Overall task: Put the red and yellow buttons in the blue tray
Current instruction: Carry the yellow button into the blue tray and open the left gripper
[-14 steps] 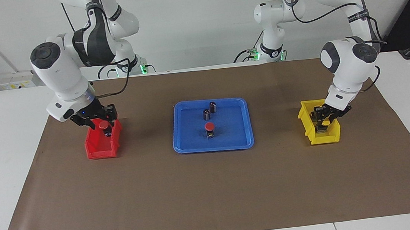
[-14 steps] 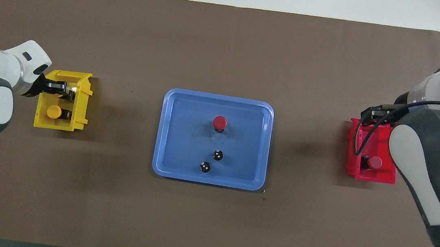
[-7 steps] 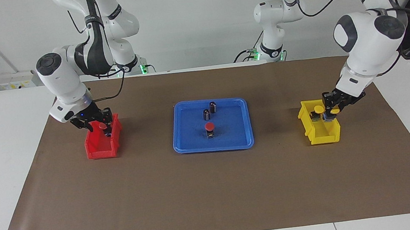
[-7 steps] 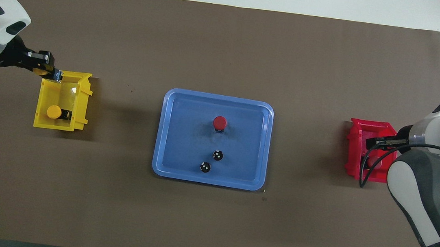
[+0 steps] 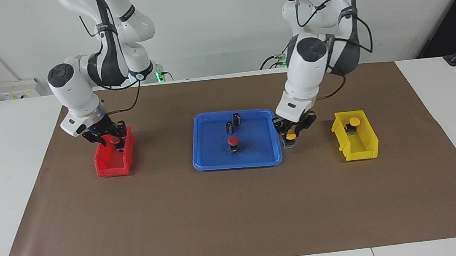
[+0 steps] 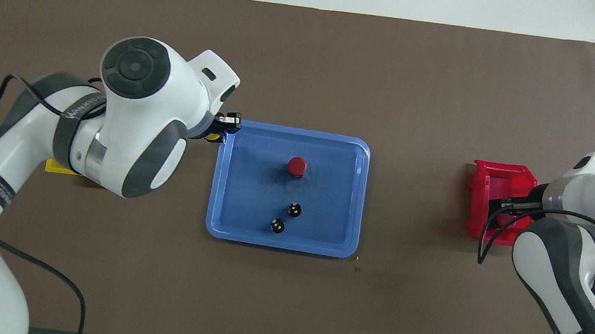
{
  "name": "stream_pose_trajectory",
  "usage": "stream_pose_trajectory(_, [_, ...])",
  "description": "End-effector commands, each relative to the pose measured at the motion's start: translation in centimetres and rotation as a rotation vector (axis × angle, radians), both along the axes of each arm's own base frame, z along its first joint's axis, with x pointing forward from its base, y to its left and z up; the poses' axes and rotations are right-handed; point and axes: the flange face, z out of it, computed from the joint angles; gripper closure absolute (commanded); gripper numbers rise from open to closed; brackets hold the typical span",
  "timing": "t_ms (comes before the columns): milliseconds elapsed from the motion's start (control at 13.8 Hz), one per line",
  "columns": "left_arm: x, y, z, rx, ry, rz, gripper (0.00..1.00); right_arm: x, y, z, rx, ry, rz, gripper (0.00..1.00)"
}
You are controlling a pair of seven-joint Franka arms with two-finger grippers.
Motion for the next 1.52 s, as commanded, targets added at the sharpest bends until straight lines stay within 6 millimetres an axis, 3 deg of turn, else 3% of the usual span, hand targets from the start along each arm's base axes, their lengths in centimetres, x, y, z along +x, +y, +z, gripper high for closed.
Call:
stream_pose_trajectory(0, [-1.5,-3.0,-1.3,-0.024,-0.014,0.034,0.98,-1.3,-0.5,0.1,0.008,-0.029,0.006,0.32])
stream_pose_trajectory(289, [-3.1,-6.8,-5.2,-0.011,0.002,0.03,0.98,-1.8,-0.6,-1.1,0.008,-0.017,0.013,0.33])
stream_pose_trajectory(506, [-3.4,-7.1,-5.9,-0.006,0.009,0.026,0.95,-2.3,-0.6,-1.6,0.01,-0.008,0.026,0.33])
stream_pose_trajectory(578, [-3.4,-7.0,-6.0,-0.001,0.013,0.027,0.8,-2.5,-1.1,-1.7,0.01,-0.008,0.022,0.34])
stream_pose_trajectory(651, [-3.4,-7.0,-6.0,0.0,0.017,0.026,0.44,-2.7,-1.4,-1.9,0.01,-0.013,0.025,0.35])
stream_pose_trajectory(723, [-3.3,-7.0,-5.6,0.003,0.018,0.027,0.33,-2.8,-1.5,-1.9,0.009,-0.016,0.034,0.39])
stream_pose_trajectory(940, [-3.2,-6.5,-2.9,0.009,0.032,0.034,0.32,-2.7,-1.4,-2.0,0.009,-0.014,0.034,0.57])
stream_pose_trajectory(1084, [-2.6,-4.2,0.9,0.02,0.045,0.056,0.26,-2.4,-0.9,-1.7,0.009,-0.02,0.038,0.7])
stream_pose_trajectory(1229, [0.6,2.8,3.9,0.019,0.049,0.145,0.0,-1.4,-0.7,-0.8,0.005,-0.031,0.043,0.74])
stream_pose_trajectory(1373, [2.8,9.7,6.7,0.041,0.071,0.05,0.0,0.4,-1.0,1.5,0.008,0.009,0.054,0.74])
stream_pose_trajectory(1446, [3.8,14.2,8.5,0.038,0.081,-0.007,0.0,1.6,-1.1,3.3,0.008,0.029,0.058,0.74])
